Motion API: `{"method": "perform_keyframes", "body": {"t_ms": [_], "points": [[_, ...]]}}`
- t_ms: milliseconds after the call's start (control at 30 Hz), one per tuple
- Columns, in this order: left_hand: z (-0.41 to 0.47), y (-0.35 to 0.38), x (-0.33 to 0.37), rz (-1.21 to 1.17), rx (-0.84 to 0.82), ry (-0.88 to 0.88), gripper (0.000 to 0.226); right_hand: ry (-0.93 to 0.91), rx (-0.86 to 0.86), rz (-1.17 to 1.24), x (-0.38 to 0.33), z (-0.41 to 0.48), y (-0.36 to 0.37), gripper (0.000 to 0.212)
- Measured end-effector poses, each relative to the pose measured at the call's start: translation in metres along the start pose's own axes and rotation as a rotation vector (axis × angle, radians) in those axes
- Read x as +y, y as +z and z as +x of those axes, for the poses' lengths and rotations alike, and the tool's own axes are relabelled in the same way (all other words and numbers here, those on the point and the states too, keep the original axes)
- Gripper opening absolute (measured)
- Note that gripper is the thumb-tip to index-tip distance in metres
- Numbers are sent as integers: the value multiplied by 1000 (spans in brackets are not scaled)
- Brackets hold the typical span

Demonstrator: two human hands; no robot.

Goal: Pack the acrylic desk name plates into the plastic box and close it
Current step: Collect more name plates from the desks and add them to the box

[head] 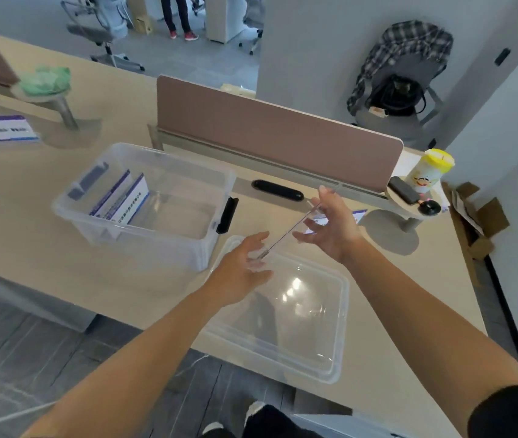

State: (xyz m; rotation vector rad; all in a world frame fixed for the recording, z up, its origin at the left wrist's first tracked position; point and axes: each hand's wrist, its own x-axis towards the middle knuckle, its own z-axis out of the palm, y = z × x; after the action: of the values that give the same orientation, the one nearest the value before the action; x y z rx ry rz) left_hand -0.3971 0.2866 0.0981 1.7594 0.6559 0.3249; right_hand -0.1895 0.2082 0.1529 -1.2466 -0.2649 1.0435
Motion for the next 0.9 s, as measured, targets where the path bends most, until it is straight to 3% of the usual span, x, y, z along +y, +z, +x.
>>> {"method": "perform_keyframes", "body": {"t_ms": [133, 300, 500, 733, 900], "points": [[19, -16, -6, -104, 131, -60, 47, 24, -76, -36, 1, 28, 20, 47], [48, -37, -5, -148, 228, -120, 44, 84, -143, -251, -9, 72, 20, 89], [69, -64, -6, -145, 304, -158, 47, 108, -319, -167, -6, 106, 30, 85], [91, -113, -21, -146, 255, -185, 51, 131, -305, 11, 22, 146, 71, 72], [106, -185, -40, -68, 34, -106, 65, 101, -255, 72, 36, 175, 112, 78]]}}
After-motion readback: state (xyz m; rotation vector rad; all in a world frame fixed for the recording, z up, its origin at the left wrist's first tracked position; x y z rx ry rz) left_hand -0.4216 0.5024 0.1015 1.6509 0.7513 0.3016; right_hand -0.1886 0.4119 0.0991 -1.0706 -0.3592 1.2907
